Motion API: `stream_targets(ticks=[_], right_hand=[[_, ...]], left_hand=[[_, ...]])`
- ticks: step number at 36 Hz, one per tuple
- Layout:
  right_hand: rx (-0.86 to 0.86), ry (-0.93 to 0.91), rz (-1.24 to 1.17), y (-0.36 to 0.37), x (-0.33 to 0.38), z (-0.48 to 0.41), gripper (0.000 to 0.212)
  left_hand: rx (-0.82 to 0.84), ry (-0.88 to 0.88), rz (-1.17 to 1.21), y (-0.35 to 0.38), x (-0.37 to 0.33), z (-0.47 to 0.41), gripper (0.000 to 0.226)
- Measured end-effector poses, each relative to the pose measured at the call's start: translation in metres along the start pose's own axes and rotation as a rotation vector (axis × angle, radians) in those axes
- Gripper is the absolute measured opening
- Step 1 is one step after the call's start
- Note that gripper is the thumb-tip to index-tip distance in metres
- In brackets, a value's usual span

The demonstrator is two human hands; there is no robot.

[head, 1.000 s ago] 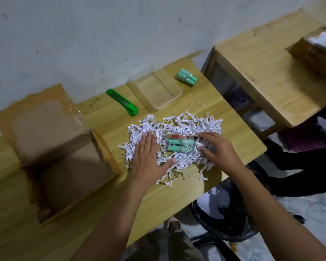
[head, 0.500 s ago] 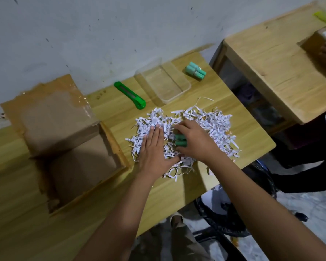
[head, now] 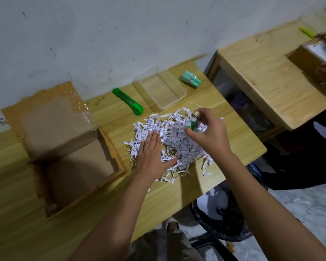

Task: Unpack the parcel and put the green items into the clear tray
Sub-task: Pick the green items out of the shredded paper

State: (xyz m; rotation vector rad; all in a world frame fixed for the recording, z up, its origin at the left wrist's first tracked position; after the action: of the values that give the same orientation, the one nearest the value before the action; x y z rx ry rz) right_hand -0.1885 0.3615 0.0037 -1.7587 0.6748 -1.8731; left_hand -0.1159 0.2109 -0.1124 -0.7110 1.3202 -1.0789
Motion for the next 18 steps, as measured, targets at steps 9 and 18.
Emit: stream_targets(ticks=[9, 18], right_hand=[[0.000, 0.217, -0.446, -0.022, -0.017, -0.017, 0.044], [0.143, 0.385, -0.545, 0.004, -0.073, 0.005, 0.045]], left_hand=[[0.031, 0.000, 0.003, -0.002, 0.000, -0.001, 0.106], [0.040, 0.003, 0.020, 0.002, 0.001, 0.000, 0.107]])
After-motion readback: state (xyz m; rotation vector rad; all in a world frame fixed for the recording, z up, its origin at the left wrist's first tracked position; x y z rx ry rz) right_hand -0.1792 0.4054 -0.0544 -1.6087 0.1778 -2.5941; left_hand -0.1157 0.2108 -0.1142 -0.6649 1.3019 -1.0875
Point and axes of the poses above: each hand's wrist, its own z-axis away from the middle knuckle, its own y-axis out of the palm, x = y × z, the point moved 10 cm from there along -z, towards the middle knuckle, and after that the axes turned 13 degrees about y, right-handed, at the moved point
